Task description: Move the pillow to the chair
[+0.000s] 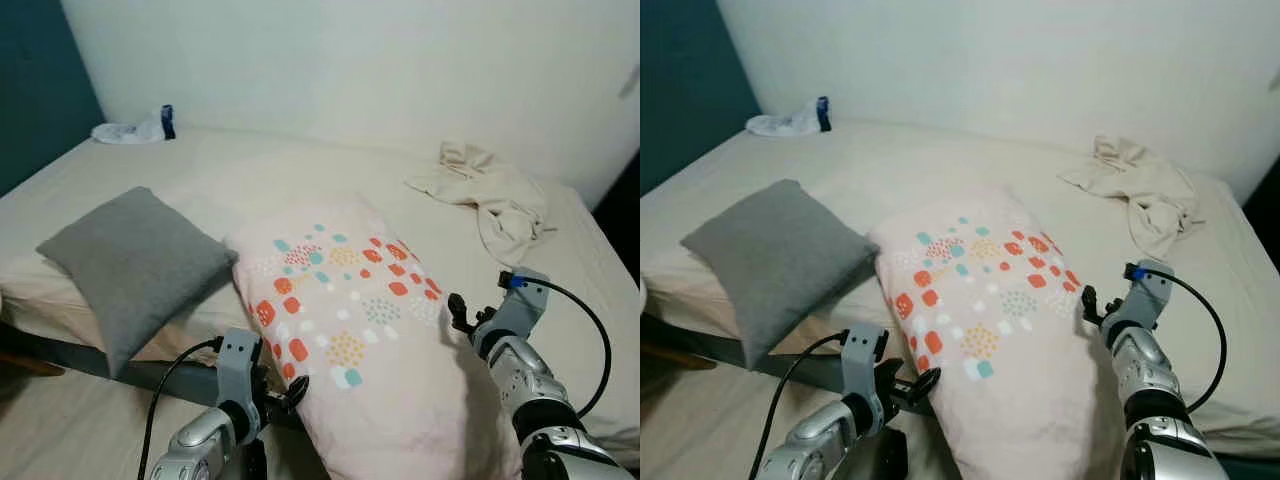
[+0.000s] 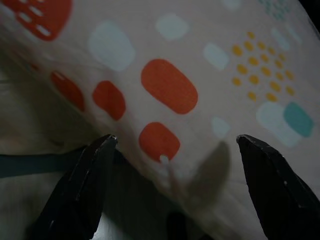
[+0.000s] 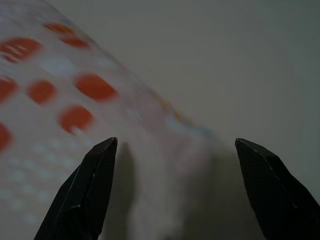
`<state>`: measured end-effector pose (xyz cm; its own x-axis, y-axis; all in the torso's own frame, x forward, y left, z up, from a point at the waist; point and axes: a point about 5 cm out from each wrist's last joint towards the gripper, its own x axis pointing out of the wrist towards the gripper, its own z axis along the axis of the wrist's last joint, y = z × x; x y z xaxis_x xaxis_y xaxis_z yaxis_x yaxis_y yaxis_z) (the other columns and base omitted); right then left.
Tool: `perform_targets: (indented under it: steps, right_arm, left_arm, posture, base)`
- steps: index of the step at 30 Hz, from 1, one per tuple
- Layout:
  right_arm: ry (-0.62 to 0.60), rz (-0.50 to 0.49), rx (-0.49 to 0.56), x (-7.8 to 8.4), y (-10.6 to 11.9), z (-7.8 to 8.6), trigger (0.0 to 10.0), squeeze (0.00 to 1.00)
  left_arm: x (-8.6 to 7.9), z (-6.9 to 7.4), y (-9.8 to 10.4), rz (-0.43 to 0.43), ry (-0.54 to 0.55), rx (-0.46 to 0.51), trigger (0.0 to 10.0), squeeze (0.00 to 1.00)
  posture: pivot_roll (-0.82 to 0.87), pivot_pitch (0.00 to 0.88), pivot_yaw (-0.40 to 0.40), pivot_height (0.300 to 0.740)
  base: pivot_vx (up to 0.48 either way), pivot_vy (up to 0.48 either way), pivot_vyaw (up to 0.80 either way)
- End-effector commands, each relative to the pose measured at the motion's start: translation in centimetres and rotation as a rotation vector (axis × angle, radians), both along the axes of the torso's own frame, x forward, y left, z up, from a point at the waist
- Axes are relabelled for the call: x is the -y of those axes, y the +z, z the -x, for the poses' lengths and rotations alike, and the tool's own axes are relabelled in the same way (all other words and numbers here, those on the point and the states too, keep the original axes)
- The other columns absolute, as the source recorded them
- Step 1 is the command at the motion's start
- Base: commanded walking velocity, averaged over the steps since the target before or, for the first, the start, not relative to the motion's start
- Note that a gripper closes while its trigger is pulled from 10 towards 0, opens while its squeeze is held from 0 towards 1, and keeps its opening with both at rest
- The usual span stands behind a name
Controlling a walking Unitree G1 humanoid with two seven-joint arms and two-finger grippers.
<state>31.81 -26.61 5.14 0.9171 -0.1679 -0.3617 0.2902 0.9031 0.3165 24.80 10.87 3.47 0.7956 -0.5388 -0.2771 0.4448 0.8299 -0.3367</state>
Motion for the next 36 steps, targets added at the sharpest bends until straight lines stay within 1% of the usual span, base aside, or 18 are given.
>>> perform_targets:
  steps: [1,3,5,7,9,11,13,15,17,19,20,24,28,31,32,34,35,36]
  right_arm:
    - [0.003,-0.075,0.02,-0.5,-0.9,0.5,10.0,0.0]
    - [0.026,-0.136,0.051,-1.3,-1.4,0.8,10.0,0.0]
    - [0.026,-0.136,0.051,-1.3,-1.4,0.8,10.0,0.0]
    - [0.056,-0.181,0.036,-2.1,-2.3,1.3,10.0,0.0]
    - [0.098,-0.216,0.044,-2.7,-2.8,1.6,10.0,0.0]
    - [0.198,-0.292,0.047,-4.1,-3.7,2.4,10.0,0.0]
    - [0.247,-0.302,0.006,-4.7,-4.4,2.9,10.0,0.0]
    - [0.3,-0.279,-0.11,-5.2,-5.8,3.9,10.0,0.0]
    - [0.254,-0.21,-0.225,-4.4,-6.8,4.9,10.0,0.0]
    - [0.254,-0.21,-0.225,-4.4,-6.8,4.9,10.0,0.0]
    - [0.188,-0.171,-0.267,-3.2,-7.0,5.2,10.0,0.0]
    - [0.139,-0.112,-0.259,-1.6,-6.2,4.9,10.0,0.0]
    - [0.14,-0.086,-0.256,-1.1,-5.8,4.6,10.0,0.0]
    - [0.218,-0.085,-0.258,-1.5,-5.5,4.3,10.0,0.0]
    - [0.301,-0.113,-0.277,-2.5,-5.7,4.2,5.4,0.0]
    - [0.333,-0.121,-0.29,-2.9,-5.8,4.3,5.4,0.0]
    - [0.37,-0.124,-0.308,-3.4,-6.0,4.4,0.0,0.0]
    - [0.394,-0.127,-0.334,-3.9,-6.3,4.5,0.0,0.0]
  left_arm:
    - [-0.3,0.5,-0.4,-0.019,-0.012,-0.026,10.0,0.0]
    - [-0.3,1.1,-0.5,-0.022,-0.019,-0.036,10.0,0.0]
    - [-0.3,1.1,-0.5,-0.022,-0.019,-0.036,10.0,0.0]
    - [-0.4,1.6,-0.5,-0.024,-0.024,-0.045,10.0,0.0]
    - [-0.5,2.0,-0.5,-0.025,-0.027,-0.05,10.0,0.0]
    - [-0.6,2.4,-0.5,-0.027,-0.029,-0.059,10.0,0.0]
    - [-0.7,2.6,-0.5,-0.027,-0.028,-0.063,10.0,0.0]
    - [-0.7,2.7,-0.4,-0.029,-0.028,-0.065,10.0,0.0]
    - [-0.6,2.6,-0.3,-0.026,-0.027,-0.064,10.0,0.0]
    - [-0.6,2.6,-0.3,-0.026,-0.027,-0.064,10.0,0.0]
    - [-0.4,2.5,-0.2,-0.023,-0.028,-0.063,10.0,0.0]
    - [-0.3,2.6,-0.1,-0.021,-0.031,-0.064,10.0,0.0]
    - [-0.3,2.6,-0.1,-0.02,-0.033,-0.065,10.0,0.0]
    - [-0.2,2.6,0.0,-0.016,-0.035,-0.069,10.0,0.0]
    - [-0.2,2.6,0.1,-0.014,-0.036,-0.071,10.0,0.0]
    - [-0.2,2.5,0.1,-0.014,-0.035,-0.071,10.0,0.0]
    - [-0.2,2.5,0.1,-0.014,-0.036,-0.072,10.0,0.0]
    - [-0.2,2.5,0.1,-0.014,-0.036,-0.073,10.0,0.0]
  posture:
    - [0.1,0.11,-0.037,0.565]
    - [0.11,0.131,-0.027,0.56]
    - [0.11,0.131,-0.027,0.56]
    - [0.12,0.141,-0.021,0.56]
    - [0.13,0.152,-0.016,0.56]
    - [0.13,0.162,-0.012,0.56]
    - [0.13,0.163,-0.011,0.56]
    - [0.13,0.166,-0.013,0.56]
    - [0.13,0.166,-0.013,0.56]
    - [0.13,0.166,-0.013,0.56]
    - [0.13,0.167,-0.015,0.56]
    - [0.12,0.166,-0.013,0.56]
    - [0.12,0.166,-0.013,0.56]
    - [0.11,0.167,-0.012,0.56]
    - [0.11,0.168,-0.011,0.56]
    - [0.11,0.168,-0.011,0.56]
    - [0.11,0.168,-0.01,0.56]
    - [0.11,0.168,-0.012,0.56]
  base:
    - [0.0,0.0,0.0]
    - [0.0,0.0,0.0]
    - [0.0,0.0,0.0]
    - [0.0,0.0,0.0]
    - [0.0,0.0,0.0]
    - [0.0,0.0,0.0]
    - [0.0,0.0,0.0]
    - [0.0,0.0,0.0]
    - [0.0,0.0,0.0]
    - [0.0,0.0,0.0]
    - [0.0,0.0,0.0]
    - [0.0,0.0,0.0]
    - [0.0,0.0,0.0]
    - [0.0,0.0,0.0]
    - [0.0,0.0,0.0]
    - [0.0,0.0,0.0]
    - [0.0,0.0,0.0]
    - [0.0,0.0,0.0]
